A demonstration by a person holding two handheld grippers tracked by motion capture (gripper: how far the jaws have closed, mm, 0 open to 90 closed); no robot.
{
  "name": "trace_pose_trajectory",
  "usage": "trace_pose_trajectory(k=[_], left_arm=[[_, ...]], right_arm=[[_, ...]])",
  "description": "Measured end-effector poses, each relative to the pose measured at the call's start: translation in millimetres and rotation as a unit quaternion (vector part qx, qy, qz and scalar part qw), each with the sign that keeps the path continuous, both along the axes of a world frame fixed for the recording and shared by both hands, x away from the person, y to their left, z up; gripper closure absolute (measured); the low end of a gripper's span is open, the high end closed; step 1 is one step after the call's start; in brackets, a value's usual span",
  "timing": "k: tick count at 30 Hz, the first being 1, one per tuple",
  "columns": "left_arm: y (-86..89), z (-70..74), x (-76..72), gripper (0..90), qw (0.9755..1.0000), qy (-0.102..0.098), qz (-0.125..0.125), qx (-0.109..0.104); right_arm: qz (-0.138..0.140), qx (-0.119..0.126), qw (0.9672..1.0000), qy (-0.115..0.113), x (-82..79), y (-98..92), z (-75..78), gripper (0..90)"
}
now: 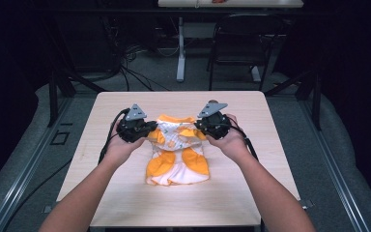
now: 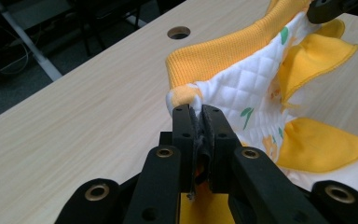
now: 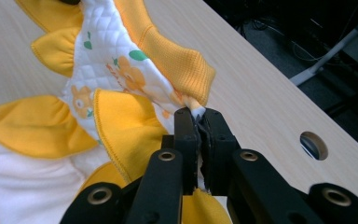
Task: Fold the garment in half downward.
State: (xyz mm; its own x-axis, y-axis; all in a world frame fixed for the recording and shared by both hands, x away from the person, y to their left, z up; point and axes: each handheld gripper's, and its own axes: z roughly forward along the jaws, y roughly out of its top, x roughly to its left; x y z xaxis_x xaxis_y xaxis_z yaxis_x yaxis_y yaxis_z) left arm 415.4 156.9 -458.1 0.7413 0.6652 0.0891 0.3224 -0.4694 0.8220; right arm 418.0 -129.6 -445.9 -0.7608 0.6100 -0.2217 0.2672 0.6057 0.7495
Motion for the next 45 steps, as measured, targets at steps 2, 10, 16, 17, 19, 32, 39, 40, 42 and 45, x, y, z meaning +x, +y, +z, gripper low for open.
trace_pose_trajectory(k=[2,10,16,17,19,32,39,40,42,45], left_arm=[[0.1,-1.0,-1.3,84.8,1.0,0.002,-0.001,0.002],[-0.1,-8.3,-8.1,84.8,0.9998,0.007,-0.002,0.017],[1.4,-17.1,-12.1,84.7,0.9996,0.015,-0.002,0.025],[1.4,-17.1,-12.1,84.7,0.9996,0.015,-0.002,0.025],[0.6,-21.6,-14.6,84.6,0.9994,0.017,-0.006,0.028],[-1.5,-42.4,-25.2,84.5,0.9988,0.031,-0.015,0.034],[-2.9,-50.7,-34.0,84.5,0.9981,0.035,-0.026,0.044],[-2.9,-50.7,-34.0,84.5,0.9981,0.035,-0.026,0.044],[-1.2,-53.8,-35.4,84.5,0.998,0.038,-0.029,0.041],[-0.9,-56.6,-36.9,84.4,0.9979,0.04,-0.031,0.04]], right_arm=[[0.002,-0.002,1.0,0.001,-2.0,-0.5,-1.2,85.6],[0.015,-0.011,0.9998,0.005,-12.7,1.3,-5.1,85.6],[0.022,-0.012,0.9996,0.011,-17.8,4.7,-13.6,85.6],[0.022,-0.012,0.9996,0.011,-17.8,4.7,-13.6,85.6],[0.022,-0.018,0.9995,0.014,-19.3,4.9,-19.9,85.5],[0.023,-0.019,0.9992,0.026,-27.9,4.4,-34.5,85.5],[0.028,-0.035,0.9985,0.031,-35.2,5.1,-45.5,85.4],[0.028,-0.035,0.9985,0.031,-35.2,5.1,-45.5,85.4],[0.028,-0.03,0.9985,0.037,-36.8,3.9,-51.2,85.4],[0.027,-0.032,0.9982,0.043,-37.9,2.7,-55.4,85.4]])
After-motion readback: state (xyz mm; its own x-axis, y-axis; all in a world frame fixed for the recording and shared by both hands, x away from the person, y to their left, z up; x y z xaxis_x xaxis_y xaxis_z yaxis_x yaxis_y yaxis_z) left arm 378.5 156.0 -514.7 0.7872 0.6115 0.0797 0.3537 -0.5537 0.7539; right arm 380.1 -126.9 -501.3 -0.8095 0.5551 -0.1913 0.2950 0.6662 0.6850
